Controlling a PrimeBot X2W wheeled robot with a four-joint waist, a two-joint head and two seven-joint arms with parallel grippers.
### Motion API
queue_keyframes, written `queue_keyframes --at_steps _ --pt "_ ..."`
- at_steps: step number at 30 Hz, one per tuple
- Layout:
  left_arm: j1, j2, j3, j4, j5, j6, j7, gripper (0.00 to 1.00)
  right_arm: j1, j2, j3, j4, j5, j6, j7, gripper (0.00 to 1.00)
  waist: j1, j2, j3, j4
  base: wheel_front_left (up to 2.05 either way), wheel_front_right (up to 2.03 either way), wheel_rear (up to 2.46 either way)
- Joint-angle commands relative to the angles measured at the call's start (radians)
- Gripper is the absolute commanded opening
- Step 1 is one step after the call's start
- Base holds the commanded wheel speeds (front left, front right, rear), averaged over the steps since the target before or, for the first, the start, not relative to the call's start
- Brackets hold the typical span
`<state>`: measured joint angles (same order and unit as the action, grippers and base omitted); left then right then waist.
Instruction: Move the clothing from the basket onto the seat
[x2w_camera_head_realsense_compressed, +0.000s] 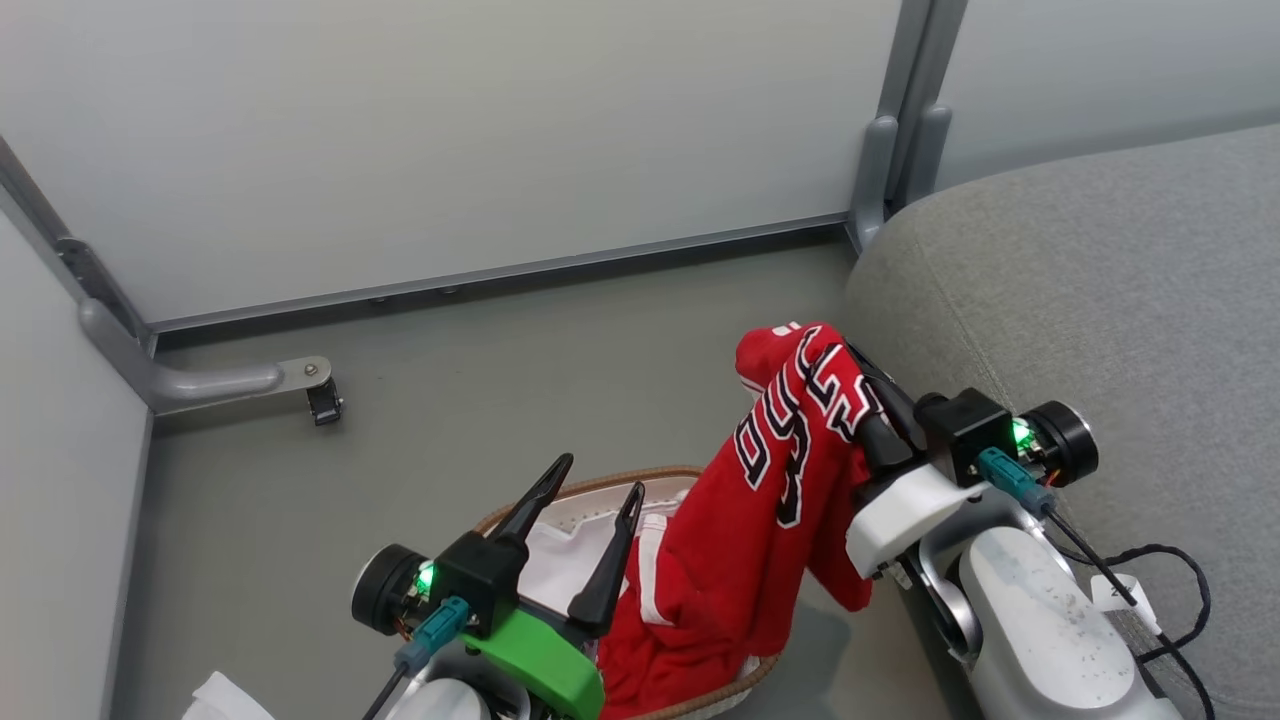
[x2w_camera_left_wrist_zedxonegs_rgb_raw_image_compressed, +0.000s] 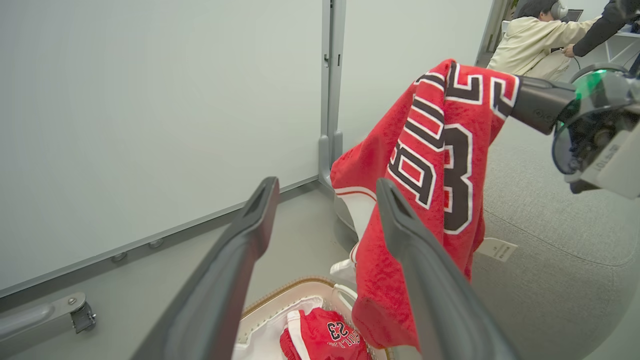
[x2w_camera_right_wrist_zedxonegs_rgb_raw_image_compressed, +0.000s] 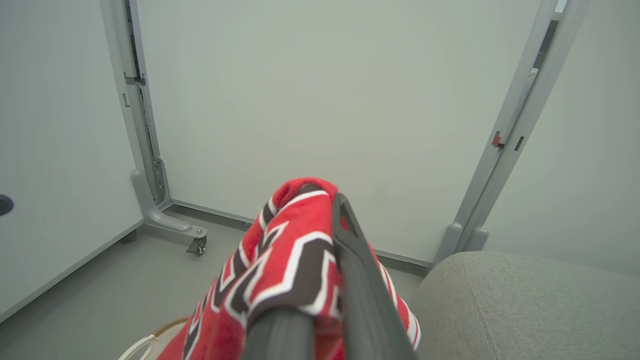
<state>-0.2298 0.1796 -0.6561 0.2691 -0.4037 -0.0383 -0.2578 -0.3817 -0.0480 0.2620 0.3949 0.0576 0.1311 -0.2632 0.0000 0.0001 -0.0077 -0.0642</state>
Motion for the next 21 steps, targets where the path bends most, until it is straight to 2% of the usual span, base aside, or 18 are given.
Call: queue_keyframes --at_steps 1,14,21 --pt "0.017 0.001 0.004 -0.002 0.010 -0.003 -0.007 1.00 0.010 -0.004 -0.015 -0.006 -0.015 -0.001 -0.002 0.00 0.0000 -0.0001 0.010 -0.033 0.00 0.00 0.00" --pt "0.001 -0.019 0.043 -0.022 0.061 -0.018 -0.007 1.00 -0.009 -0.005 -0.143 -0.099 -0.098 -0.001 -0.002 0.00 0.0000 -0.0001 0.108 -0.264 0.00 0.00 0.00" --pt "-0.022 -0.025 0.046 -0.003 0.086 -0.038 -0.007 1.00 0.002 -0.006 -0.205 -0.132 -0.111 -0.001 -0.002 0.00 0.0000 -0.0001 0.155 -0.343 0.00 0.00 0.00"
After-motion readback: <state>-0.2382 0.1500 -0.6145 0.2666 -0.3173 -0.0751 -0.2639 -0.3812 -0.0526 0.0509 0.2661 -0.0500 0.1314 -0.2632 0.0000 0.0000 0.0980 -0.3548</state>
